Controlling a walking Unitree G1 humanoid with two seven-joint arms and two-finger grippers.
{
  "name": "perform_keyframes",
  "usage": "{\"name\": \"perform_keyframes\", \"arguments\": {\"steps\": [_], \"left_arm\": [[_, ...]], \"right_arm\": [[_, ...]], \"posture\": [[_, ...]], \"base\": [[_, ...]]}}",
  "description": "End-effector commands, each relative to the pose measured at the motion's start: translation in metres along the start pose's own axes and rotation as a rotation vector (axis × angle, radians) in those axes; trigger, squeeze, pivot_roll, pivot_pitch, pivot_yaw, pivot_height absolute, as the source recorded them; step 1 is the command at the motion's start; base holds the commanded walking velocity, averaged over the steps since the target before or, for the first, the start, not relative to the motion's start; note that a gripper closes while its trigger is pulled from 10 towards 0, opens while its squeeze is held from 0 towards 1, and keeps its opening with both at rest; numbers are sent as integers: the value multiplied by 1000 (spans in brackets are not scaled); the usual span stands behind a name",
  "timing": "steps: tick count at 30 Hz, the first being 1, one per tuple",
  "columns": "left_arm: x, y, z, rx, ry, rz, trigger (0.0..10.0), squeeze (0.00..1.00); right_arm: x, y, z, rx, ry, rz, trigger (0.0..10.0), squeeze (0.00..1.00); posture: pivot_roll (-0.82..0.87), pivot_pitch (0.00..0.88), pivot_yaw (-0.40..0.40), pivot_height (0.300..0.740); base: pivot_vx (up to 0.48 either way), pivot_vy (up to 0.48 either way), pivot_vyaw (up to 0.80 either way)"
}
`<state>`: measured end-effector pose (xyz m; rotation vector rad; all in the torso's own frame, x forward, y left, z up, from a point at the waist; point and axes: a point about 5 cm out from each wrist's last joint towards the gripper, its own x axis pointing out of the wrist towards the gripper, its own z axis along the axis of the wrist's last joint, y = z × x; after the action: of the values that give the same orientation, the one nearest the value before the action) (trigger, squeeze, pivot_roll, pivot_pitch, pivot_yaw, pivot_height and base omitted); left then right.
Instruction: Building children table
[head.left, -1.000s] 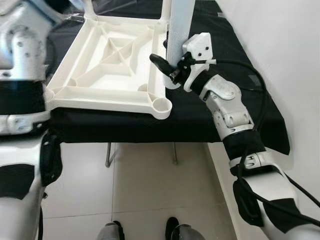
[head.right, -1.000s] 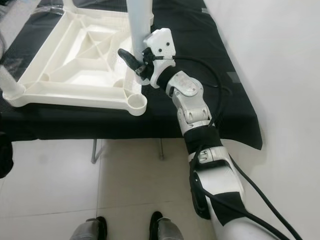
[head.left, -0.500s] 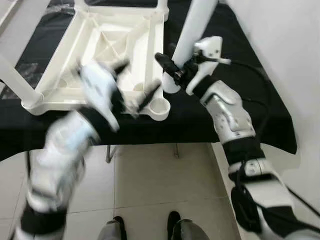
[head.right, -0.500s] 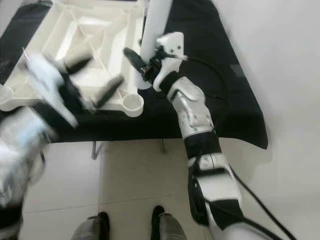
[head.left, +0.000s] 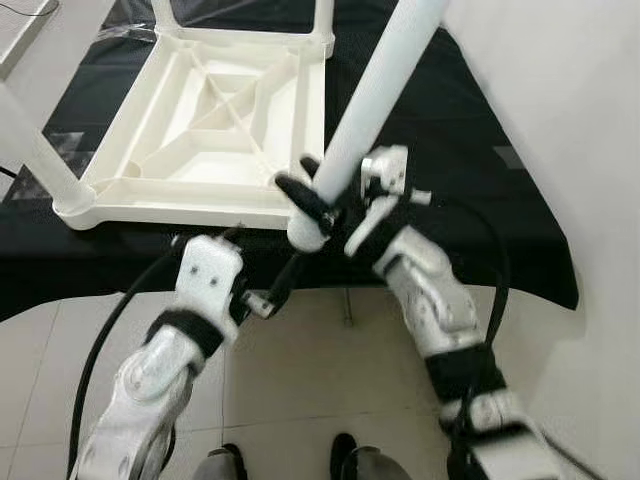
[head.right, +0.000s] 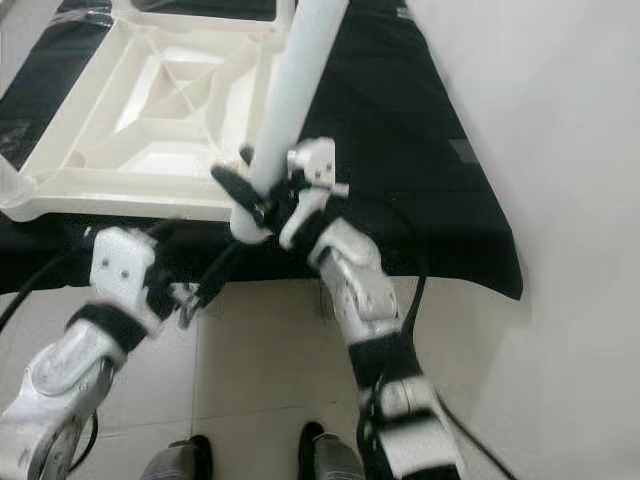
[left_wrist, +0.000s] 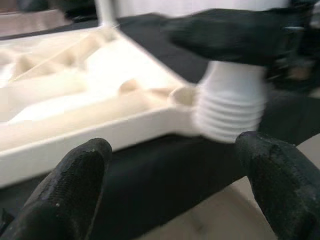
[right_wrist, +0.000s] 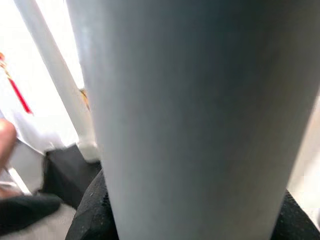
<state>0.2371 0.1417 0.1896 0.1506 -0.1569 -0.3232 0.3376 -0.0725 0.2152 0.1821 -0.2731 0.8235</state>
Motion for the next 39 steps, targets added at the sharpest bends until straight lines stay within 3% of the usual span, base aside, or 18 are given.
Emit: {"name": "perform_keyframes", "arguments": {"steps": [1, 2, 7, 10, 15, 20, 25, 33, 35, 37, 39], "left_arm": [[-4, 1, -6, 15, 14, 30, 10000, 0], [-10, 1, -17, 6, 40, 62, 10000, 0], [-17, 5, -25, -1, 52, 75, 10000, 0], [-17, 6, -25, -4, 41, 78, 10000, 0], [-14, 2, -23, 11, 22, 59, 10000, 0], [-13, -4, -24, -7, 14, 38, 10000, 0], [-12, -11, -26, -20, 18, 1, 10000, 0], [-14, -31, -38, -5, 78, -140, 10000, 0], [-17, -35, -42, 5, 97, -174, 10000, 0], [-23, -38, -48, -1, 127, -193, 10000, 0], [-23, -38, -48, -1, 127, -193, 10000, 0]], "right_arm": [[-3, 2, 2, -31, 5, -8, 10000, 0], [-15, -2, -9, -48, 49, -39, 10000, 0], [-26, 1, -22, -112, 109, -43, 10000, 0], [-29, 7, -27, -39, 111, -27, 10000, 0], [-26, 6, -19, -161, 114, -53, 10000, 0], [-25, 7, -20, -190, 137, -37, 10000, 0], [-30, 7, -20, -163, 134, -7, 10000, 0], [-35, 5, -12, -140, 112, 25, 10000, 0], [-36, 3, -10, -145, 111, 26, 10000, 0], [-40, -11, -2, -148, 101, -19, 10000, 0], [-40, -11, -2, -148, 101, -19, 10000, 0]], "posture": [[173, 113, -98, 740], [169, 86, -98, 740], [168, 75, -94, 740], [170, 78, -93, 740], [171, 75, -86, 740], [163, 84, -81, 740], [154, 91, -73, 740], [141, 105, -64, 740], [139, 109, -62, 740], [135, 113, -59, 740], [135, 113, -59, 740]], "base": [[0, 0, 0], [0, 0, 0], [133, 0, 276], [402, 0, 0], [406, 0, 160], [408, 0, 320], [391, 0, 0], [0, 0, 0], [0, 0, 0], [0, 0, 0], [0, 0, 0]]}}
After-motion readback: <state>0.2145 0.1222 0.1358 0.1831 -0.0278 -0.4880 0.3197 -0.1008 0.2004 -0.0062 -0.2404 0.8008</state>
